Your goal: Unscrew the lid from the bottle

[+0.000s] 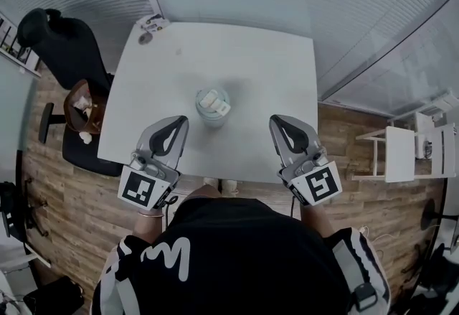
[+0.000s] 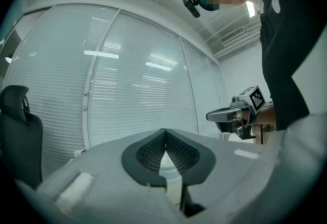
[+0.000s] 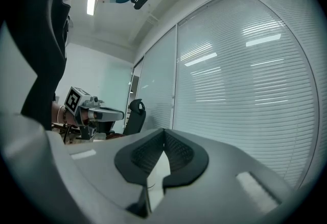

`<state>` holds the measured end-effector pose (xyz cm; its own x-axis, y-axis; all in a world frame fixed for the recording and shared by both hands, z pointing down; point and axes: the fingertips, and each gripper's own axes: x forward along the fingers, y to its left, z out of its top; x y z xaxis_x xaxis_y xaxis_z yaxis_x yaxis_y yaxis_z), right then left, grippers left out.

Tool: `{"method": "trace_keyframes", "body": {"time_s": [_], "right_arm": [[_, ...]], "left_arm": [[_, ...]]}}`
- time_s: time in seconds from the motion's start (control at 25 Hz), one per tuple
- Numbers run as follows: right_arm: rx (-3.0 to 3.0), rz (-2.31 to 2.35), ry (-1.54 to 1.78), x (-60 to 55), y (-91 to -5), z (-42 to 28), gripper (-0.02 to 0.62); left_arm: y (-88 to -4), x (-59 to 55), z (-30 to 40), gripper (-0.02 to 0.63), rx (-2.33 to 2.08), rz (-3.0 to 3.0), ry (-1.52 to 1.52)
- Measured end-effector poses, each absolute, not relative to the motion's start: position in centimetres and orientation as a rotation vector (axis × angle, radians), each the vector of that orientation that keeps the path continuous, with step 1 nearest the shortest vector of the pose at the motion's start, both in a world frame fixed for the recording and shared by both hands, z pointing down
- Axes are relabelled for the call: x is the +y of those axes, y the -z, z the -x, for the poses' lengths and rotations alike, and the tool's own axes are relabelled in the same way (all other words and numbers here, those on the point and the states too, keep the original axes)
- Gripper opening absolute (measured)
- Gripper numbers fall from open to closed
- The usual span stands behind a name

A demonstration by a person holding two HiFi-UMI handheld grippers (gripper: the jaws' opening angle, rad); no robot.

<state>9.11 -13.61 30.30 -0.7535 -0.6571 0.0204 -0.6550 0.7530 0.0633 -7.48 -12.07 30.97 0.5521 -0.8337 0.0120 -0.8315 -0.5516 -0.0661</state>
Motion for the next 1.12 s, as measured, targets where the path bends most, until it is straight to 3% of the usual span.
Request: {"method": "trace_keyframes", "body": {"time_s": [0.68,0.76,0.84,1.12], "right_arm": [[-2.959,-0.934,0.031,-14.4,-32.5,-5.0,0.002],[-2.975,-0.899,0.017,-14.1,-32.9,-4.6,0.013],[-2.984,-0.867,0.011,-13.9,-33.2,-4.2,0.076],[-3.012,-0.831,0.017,-13.4,-33.5,-3.3,0.126]], "left_arm": [[-36.9,-14.3,9.1,0.0,1.312,2.887,0.13],[-37.9,-14.3,9.1,0.08,1.274,2.914,0.146],[-38.9,-14.3,9.0,0.123,1.227,2.936,0.166],[-42.9,-14.8,7.0,0.346,1.093,2.976,0.237]]}}
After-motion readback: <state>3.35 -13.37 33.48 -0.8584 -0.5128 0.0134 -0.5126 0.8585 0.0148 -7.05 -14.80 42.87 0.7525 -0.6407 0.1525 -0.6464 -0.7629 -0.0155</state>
